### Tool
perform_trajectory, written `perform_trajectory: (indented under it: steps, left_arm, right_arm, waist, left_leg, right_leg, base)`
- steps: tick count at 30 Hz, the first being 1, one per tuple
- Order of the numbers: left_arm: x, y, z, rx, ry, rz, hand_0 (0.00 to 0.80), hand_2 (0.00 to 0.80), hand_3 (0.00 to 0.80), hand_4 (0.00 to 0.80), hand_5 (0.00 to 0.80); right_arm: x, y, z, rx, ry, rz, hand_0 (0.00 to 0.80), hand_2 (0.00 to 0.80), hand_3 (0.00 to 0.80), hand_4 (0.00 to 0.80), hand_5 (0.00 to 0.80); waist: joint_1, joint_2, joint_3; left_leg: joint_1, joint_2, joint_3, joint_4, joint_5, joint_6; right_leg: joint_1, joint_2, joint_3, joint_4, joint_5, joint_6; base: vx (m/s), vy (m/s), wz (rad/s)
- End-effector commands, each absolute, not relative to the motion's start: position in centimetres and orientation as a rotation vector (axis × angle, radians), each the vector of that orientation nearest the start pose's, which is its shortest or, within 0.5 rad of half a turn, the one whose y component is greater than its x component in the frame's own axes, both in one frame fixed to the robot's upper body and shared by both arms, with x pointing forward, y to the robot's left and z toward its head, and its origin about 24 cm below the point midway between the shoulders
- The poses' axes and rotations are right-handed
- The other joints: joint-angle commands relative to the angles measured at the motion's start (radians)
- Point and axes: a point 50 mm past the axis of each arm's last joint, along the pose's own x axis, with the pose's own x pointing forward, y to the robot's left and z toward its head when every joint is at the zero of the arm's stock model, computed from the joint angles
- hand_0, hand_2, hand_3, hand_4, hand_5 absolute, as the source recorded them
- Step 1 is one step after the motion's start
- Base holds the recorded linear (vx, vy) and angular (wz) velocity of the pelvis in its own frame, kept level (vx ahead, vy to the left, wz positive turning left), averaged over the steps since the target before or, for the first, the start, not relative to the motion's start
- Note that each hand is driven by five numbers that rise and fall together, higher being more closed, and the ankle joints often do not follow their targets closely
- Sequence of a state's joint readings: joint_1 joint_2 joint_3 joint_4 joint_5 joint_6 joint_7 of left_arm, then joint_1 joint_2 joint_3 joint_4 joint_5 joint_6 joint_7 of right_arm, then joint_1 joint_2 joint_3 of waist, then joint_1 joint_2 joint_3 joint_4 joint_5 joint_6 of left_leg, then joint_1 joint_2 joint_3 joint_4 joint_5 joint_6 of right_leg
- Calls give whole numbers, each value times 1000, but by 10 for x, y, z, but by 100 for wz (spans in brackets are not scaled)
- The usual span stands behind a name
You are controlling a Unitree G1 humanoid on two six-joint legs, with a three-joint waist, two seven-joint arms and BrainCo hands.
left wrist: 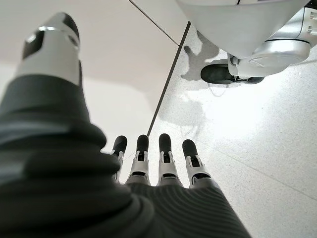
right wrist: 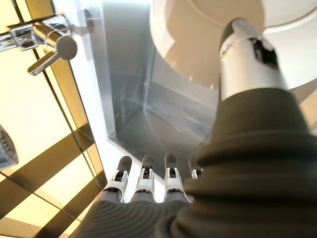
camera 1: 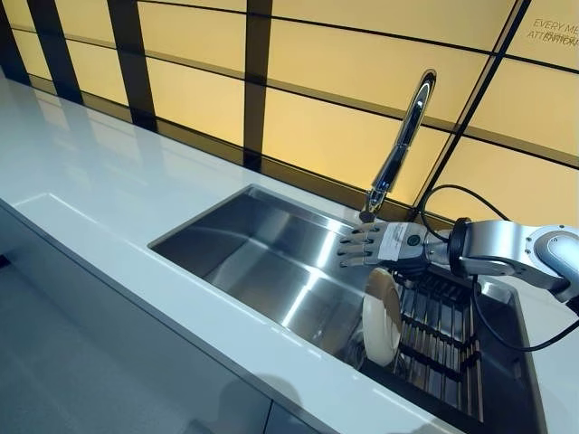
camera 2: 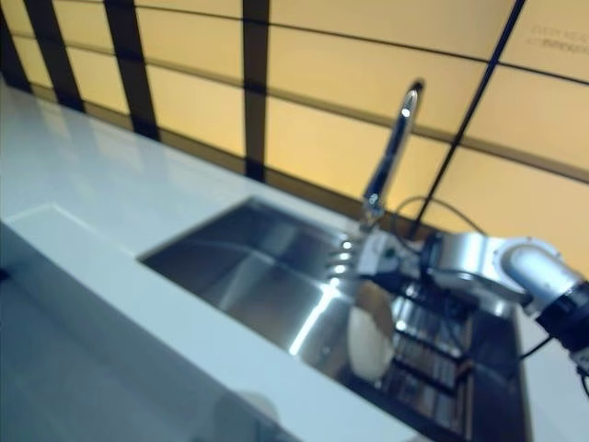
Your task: Take plates into dishwasher
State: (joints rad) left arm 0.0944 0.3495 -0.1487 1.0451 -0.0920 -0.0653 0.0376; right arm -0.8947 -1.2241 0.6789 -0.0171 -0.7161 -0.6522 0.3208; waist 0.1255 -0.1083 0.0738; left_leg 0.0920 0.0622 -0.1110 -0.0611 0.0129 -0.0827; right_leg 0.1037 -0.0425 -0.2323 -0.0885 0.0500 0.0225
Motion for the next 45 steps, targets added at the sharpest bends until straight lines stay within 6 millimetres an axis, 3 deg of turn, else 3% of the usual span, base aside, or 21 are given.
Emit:
perform_trajectory:
  steps: [1,13,45]
  left_arm:
    - [111,274,-136,384,1020,98,0,0,0,0,0]
    - [113,275,-135,387,1019,93,0,0,0,0,0]
    - [111,278,-135,417,1029,91,0,0,0,0,0]
  right_arm:
    - [290,-174,228,-2148,-671,910,0,0,0,0,0]
    - [291,-174,219,-2131,-572,964,0,0,0,0,0]
    - [293,-134,241,-2212,-515,1067,0,0,0,0,0]
  waist:
    - [28,-23,-13]
    - [28,-26,-8]
    - [72,-64,-5]
  left_leg:
    - [-34,12,62,-16,37,2]
    - [-31,12,63,-14,36,3]
    - [-40,10,38,-16,42,3]
  right_leg:
    - [33,-26,-23,45,-60,34]
    - [34,-27,-23,48,-60,33]
    - [33,-17,-41,48,-58,28]
  base:
    - [0,0,0]
    - [0,0,0]
    - [2,0,1]
